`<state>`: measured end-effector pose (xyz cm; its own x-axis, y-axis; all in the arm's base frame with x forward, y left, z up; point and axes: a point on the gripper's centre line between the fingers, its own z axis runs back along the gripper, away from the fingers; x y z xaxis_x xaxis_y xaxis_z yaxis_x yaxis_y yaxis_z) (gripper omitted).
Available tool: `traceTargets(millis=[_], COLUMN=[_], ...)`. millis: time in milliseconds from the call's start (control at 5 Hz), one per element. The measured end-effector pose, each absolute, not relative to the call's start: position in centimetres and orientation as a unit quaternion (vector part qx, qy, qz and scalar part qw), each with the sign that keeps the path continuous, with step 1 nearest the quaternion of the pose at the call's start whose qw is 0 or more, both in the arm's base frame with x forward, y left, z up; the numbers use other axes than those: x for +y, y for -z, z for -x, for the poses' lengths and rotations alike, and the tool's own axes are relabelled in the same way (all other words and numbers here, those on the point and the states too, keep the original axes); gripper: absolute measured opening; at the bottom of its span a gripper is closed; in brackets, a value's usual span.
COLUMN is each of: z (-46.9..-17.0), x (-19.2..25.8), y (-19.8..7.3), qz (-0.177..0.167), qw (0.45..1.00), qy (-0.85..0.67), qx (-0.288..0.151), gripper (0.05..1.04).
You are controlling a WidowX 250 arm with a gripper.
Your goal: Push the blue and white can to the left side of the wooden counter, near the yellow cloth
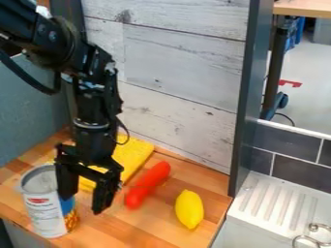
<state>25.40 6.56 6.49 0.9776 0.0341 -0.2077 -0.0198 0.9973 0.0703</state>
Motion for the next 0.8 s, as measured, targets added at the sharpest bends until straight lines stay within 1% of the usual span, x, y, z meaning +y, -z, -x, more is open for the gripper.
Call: traceTargets(millis=[400,600,800], z=[-25.0,-25.6,-26.3], x=[8.4,9.2,10.7], y=[-5.8,-6.4,-7.8], qz=[-0.029,-0.036,-0.048], qw=[0.987,0.982,0.981], qy=[0.009,0.032,0.045], qx=[0.160,0.180,0.183], gripper=[1.000,1.000,1.000])
